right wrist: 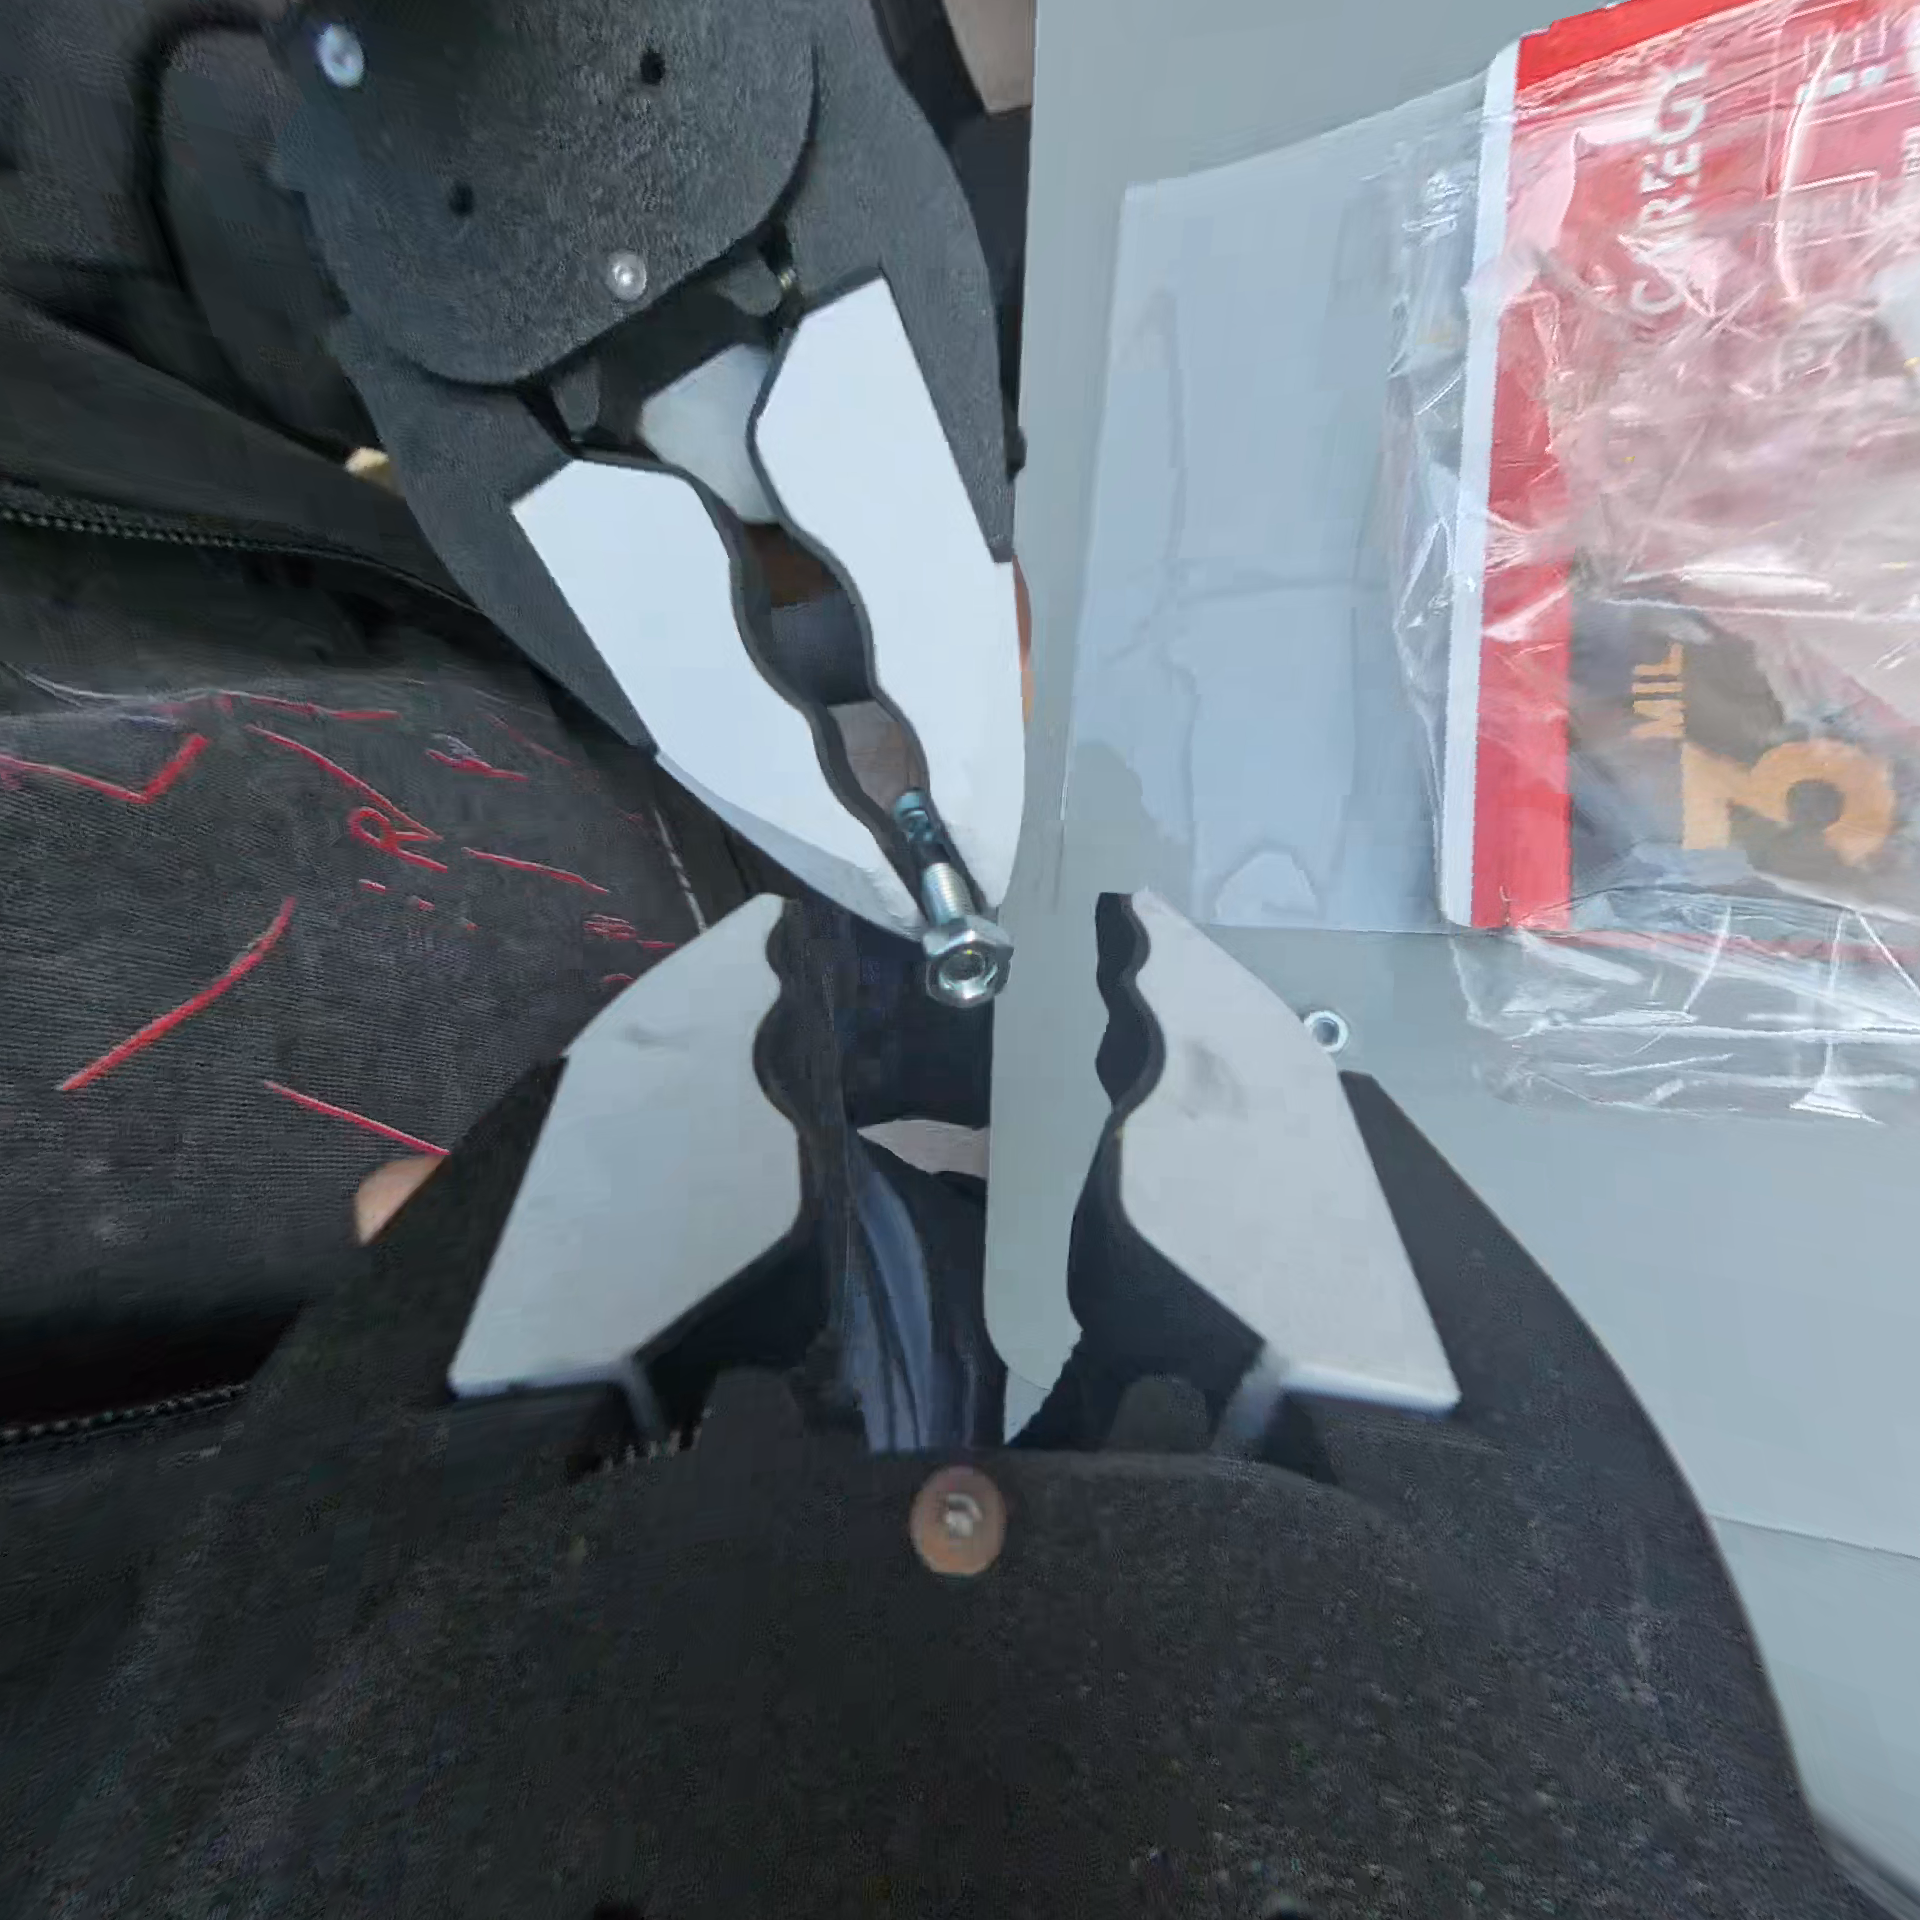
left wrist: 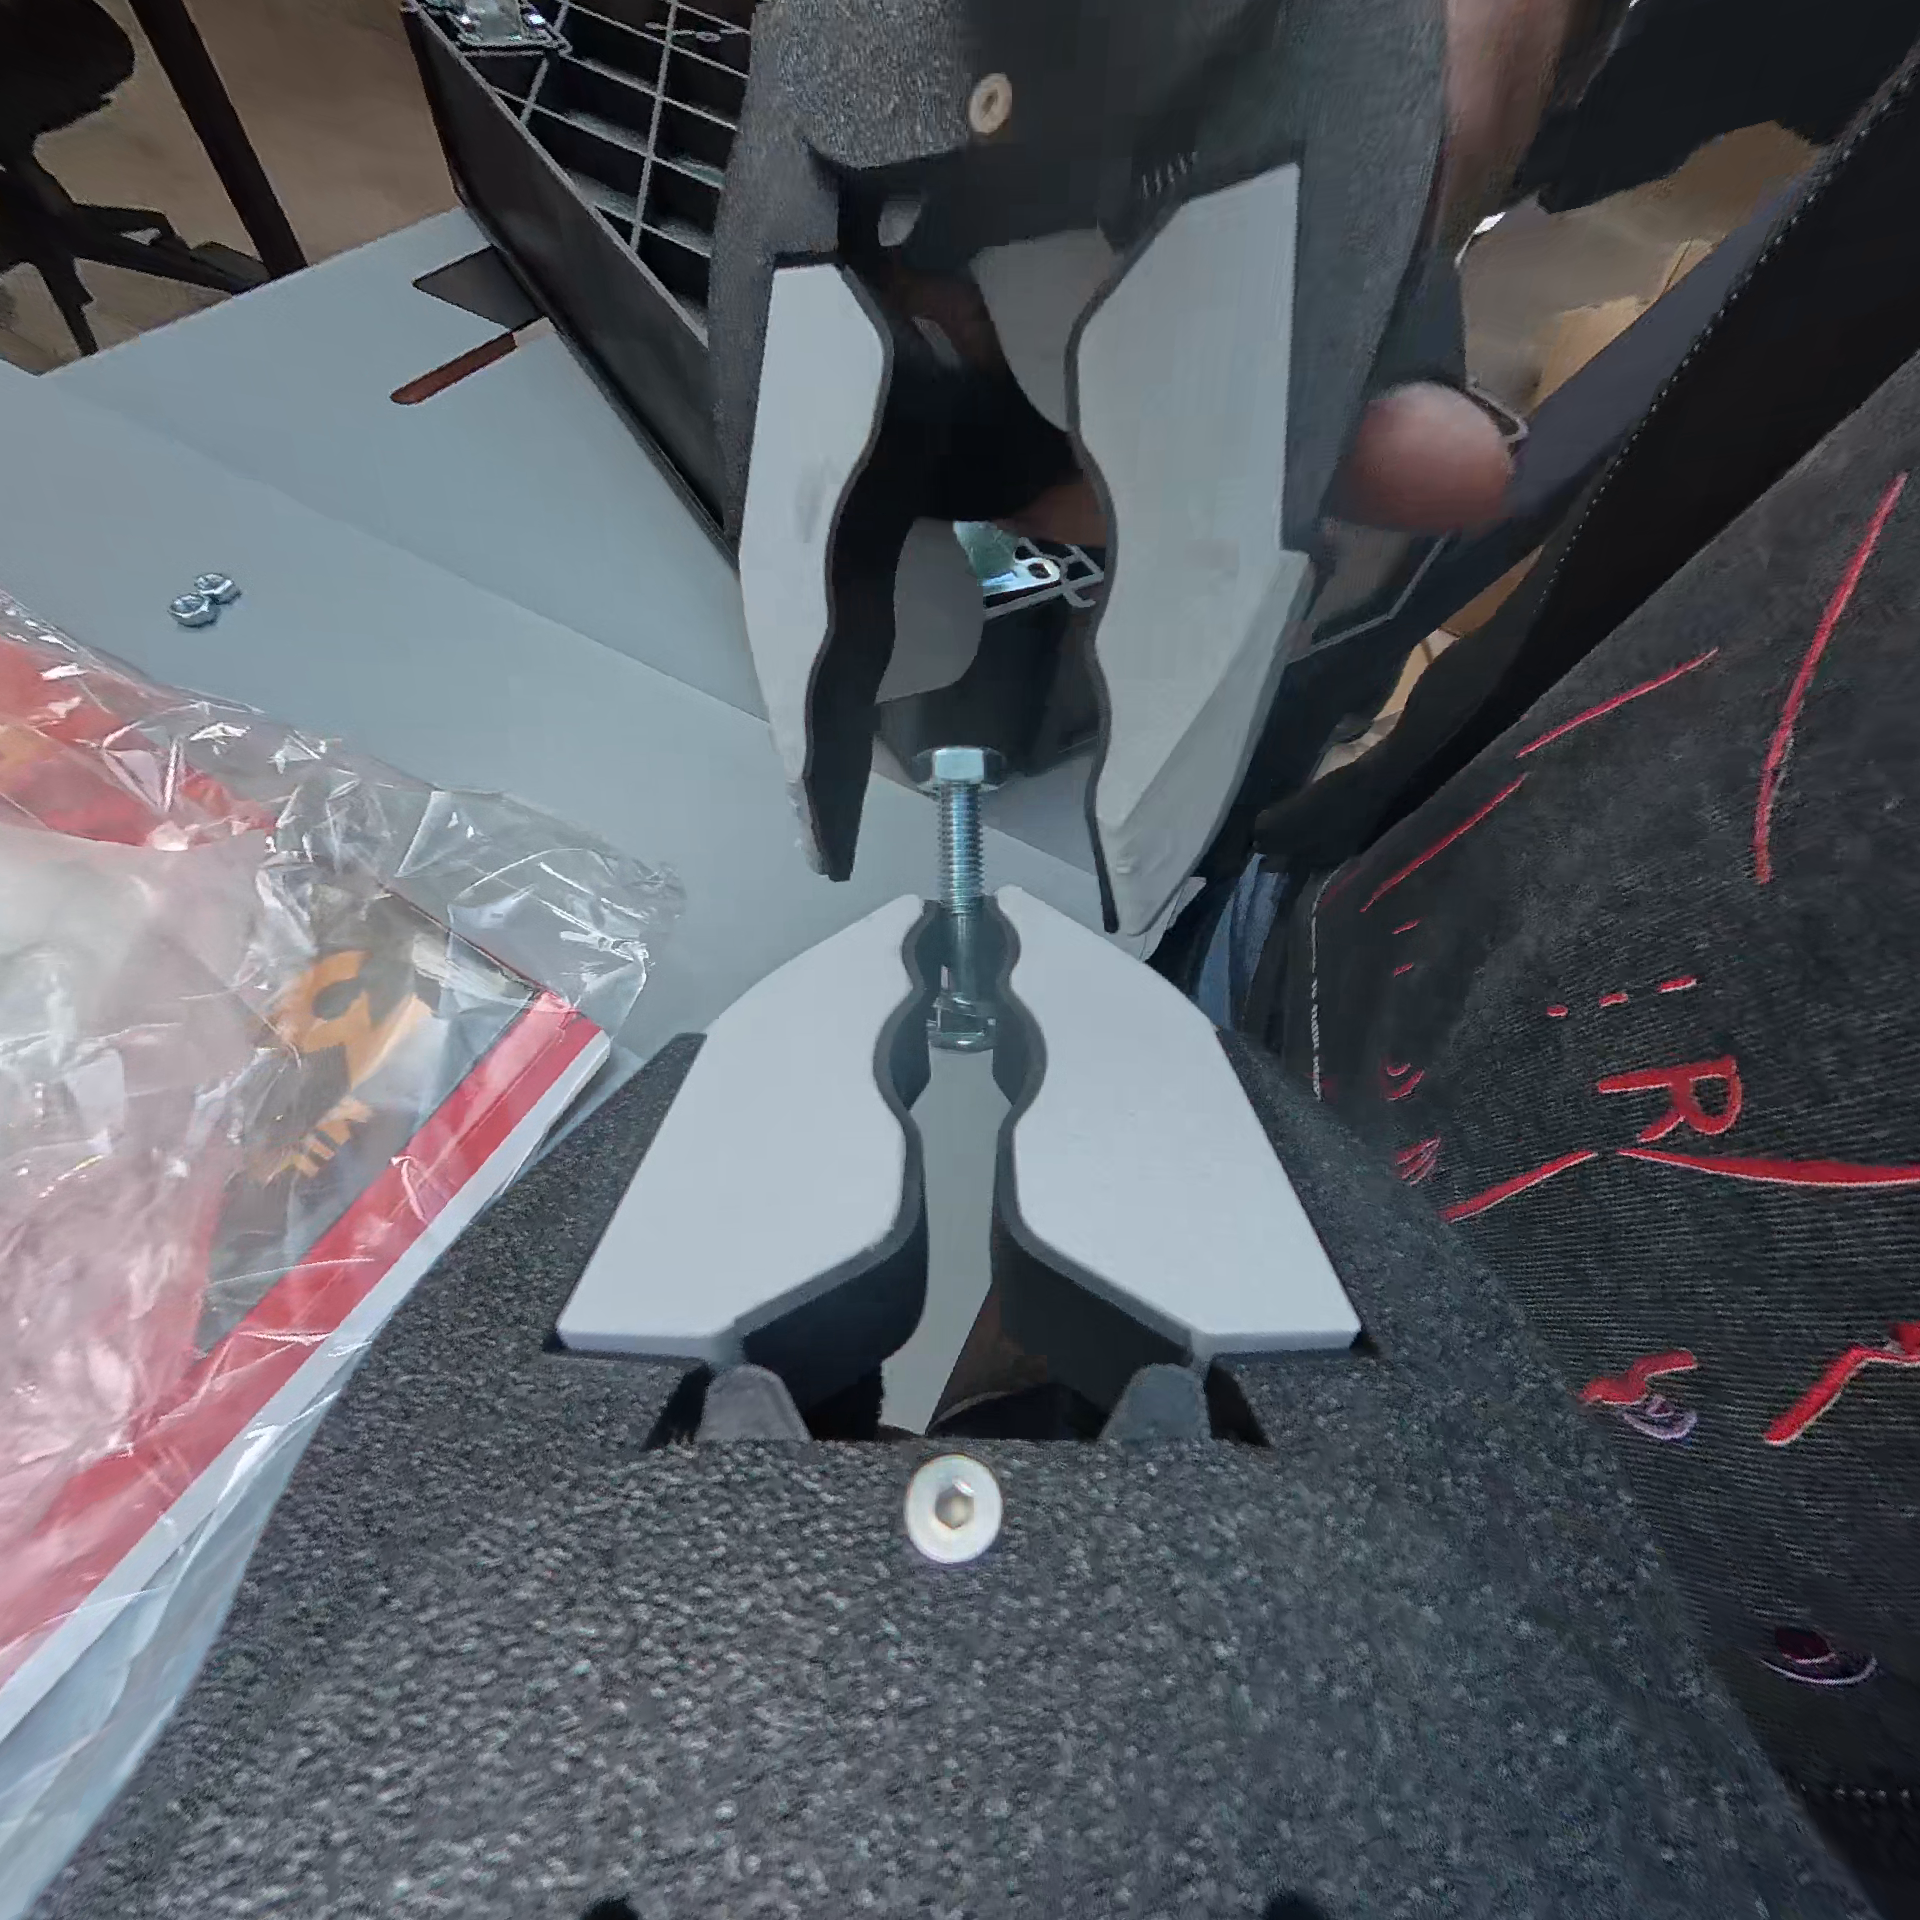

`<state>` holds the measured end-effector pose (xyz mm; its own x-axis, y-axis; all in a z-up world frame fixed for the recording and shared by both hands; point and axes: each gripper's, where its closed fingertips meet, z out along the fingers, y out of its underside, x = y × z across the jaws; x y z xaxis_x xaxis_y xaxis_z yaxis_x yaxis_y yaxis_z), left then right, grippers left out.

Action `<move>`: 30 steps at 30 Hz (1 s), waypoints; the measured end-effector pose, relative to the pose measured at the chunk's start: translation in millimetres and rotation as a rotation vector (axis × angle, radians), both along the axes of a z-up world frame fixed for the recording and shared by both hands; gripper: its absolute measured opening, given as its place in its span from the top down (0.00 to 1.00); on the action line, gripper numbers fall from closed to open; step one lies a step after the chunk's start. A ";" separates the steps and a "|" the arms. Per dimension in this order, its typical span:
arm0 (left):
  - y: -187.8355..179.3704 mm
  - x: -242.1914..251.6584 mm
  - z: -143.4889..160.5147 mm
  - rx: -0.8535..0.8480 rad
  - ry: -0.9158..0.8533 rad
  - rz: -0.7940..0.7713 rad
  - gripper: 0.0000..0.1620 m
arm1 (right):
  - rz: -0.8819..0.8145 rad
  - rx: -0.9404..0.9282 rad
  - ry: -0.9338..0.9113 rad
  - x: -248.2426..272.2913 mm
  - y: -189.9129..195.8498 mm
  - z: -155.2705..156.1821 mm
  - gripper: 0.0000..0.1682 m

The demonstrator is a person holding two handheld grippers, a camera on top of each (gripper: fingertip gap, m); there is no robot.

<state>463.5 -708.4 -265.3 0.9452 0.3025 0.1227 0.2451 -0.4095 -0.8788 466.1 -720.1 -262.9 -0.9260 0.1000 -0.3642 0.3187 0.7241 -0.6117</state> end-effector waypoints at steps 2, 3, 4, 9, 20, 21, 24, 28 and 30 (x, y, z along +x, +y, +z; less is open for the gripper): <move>0.0 -1.4 -1.5 -0.042 0.051 0.004 0.96 | -0.074 -0.026 -0.055 -0.6 1.1 4.6 0.72; 0.3 -2.1 -1.9 -0.060 0.072 -0.001 0.96 | -0.092 -0.023 -0.066 -2.1 3.2 5.6 0.74; 0.5 -3.0 -2.5 -0.075 0.086 -0.008 0.96 | -0.092 -0.018 -0.075 -2.7 5.6 6.6 0.77; 4.9 -6.7 -1.9 -0.092 0.097 -0.060 0.96 | -0.020 0.058 -0.053 -6.2 18.8 3.1 0.83; 3.1 20.9 -12.3 0.104 -0.365 -0.192 0.96 | 0.607 0.004 0.490 5.2 13.5 -9.6 0.92; 2.0 19.2 -12.9 0.106 -0.355 -0.174 0.96 | 0.615 0.010 0.495 3.7 12.3 -10.5 0.91; -0.9 9.2 -10.7 0.100 -0.276 -0.088 0.96 | 0.471 0.053 0.348 -3.1 10.1 -14.3 0.74; -7.5 -2.3 -14.8 -0.017 -0.095 0.023 0.96 | 0.107 -0.065 0.004 -6.2 -1.1 -2.2 0.69; -8.3 -3.1 -16.9 -0.072 -0.025 0.039 0.96 | 0.003 -0.130 -0.074 -7.1 -2.3 5.3 0.73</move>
<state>460.4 -716.7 -282.2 0.9297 0.3475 0.1223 0.2831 -0.4615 -0.8407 459.0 -722.5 -257.5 -0.8963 0.0448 -0.4411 0.3645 0.6409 -0.6756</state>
